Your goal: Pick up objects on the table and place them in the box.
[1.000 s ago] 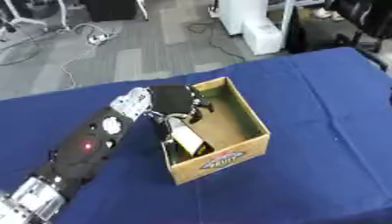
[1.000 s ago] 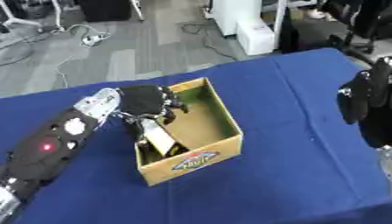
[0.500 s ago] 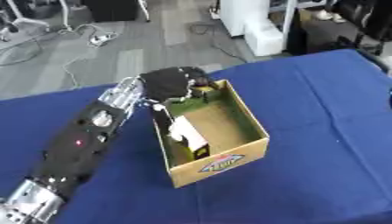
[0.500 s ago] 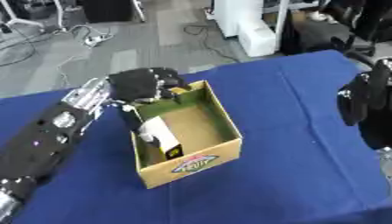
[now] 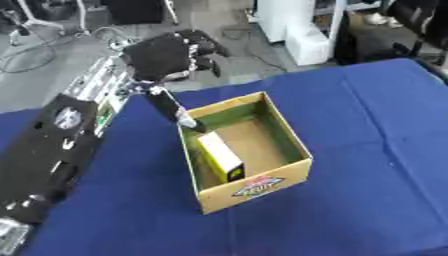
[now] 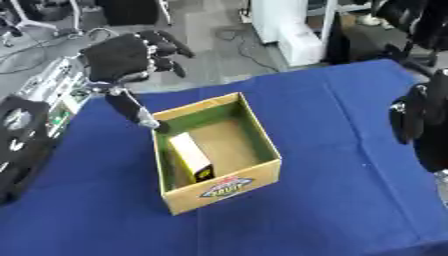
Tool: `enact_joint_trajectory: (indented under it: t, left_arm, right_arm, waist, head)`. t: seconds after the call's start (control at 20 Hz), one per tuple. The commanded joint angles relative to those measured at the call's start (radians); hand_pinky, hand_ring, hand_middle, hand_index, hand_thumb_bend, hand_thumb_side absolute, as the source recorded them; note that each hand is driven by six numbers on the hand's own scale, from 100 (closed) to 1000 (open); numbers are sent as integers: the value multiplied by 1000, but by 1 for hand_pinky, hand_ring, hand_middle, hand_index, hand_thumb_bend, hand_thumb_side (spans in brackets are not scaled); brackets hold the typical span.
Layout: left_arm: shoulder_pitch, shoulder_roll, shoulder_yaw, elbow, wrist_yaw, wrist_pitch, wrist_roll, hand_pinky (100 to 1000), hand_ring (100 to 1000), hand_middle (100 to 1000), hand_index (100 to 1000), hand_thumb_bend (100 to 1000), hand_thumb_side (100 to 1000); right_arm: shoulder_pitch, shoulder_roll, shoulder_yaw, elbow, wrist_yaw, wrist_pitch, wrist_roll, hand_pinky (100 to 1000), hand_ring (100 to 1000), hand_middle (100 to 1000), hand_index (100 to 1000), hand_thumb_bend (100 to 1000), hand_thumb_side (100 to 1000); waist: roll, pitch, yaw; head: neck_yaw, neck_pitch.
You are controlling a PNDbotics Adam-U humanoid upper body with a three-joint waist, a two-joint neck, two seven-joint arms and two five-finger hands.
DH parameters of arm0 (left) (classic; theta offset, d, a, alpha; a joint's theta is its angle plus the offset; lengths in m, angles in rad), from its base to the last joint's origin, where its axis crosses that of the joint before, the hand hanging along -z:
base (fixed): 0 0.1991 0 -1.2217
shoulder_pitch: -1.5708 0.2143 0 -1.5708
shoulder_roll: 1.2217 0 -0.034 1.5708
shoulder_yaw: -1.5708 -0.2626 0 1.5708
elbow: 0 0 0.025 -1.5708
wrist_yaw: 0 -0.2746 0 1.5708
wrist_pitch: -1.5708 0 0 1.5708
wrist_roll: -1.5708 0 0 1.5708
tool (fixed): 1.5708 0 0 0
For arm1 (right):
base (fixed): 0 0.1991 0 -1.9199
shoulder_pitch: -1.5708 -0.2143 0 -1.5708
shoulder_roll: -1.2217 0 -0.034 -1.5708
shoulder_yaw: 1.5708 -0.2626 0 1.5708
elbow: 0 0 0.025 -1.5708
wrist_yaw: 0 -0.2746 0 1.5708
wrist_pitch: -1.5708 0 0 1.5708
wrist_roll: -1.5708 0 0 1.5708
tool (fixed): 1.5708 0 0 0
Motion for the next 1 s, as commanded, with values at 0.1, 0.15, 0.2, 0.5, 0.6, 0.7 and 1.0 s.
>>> enact_joint_trajectory:
  t: [0.1,0.15,0.2,0.5,0.6,0.7,1.0]
  left_arm:
    - [119,-107,93,-258,52,211,-20,309,508,585,465,467,412]
    - [175,-162,117,-314,128,251,70,224,428,533,459,459,413]
    - [226,-211,135,-355,212,279,176,157,367,497,474,471,400]
    - [337,-335,132,-425,464,217,522,100,254,438,492,486,375]
    - [341,-333,121,-428,475,189,533,100,256,434,490,490,370]
    - [345,-329,102,-447,486,168,533,100,259,430,486,491,366]
    - [356,-315,70,-492,501,142,516,100,262,424,480,498,361]
  right_arm:
    - [4,-9,-15,-13,14,-43,25,189,334,385,465,100,1000]
    - [8,-6,-17,-13,15,-46,22,189,334,384,464,100,1000]
    - [12,-3,-19,-13,17,-49,20,189,334,384,464,100,1000]
    - [29,10,-19,-13,37,-72,22,185,331,381,462,100,1000]
    - [29,12,-14,-13,39,-78,25,182,328,379,461,100,1000]
    - [27,15,-8,-13,36,-82,26,181,328,379,460,100,1000]
    - [17,21,-2,-13,26,-74,27,181,327,378,460,100,1000]
  waist:
    - [-17,-6,7]
    - [-21,-5,10]
    - [-24,-4,13]
    - [-36,9,36]
    - [-36,13,41]
    - [-35,17,47]
    - [-35,19,46]
  head:
    - [6,-20]
    - [8,-27]
    - [13,-34]
    - [57,-74]
    - [87,-88]
    - [110,-113]
    - [100,-196]
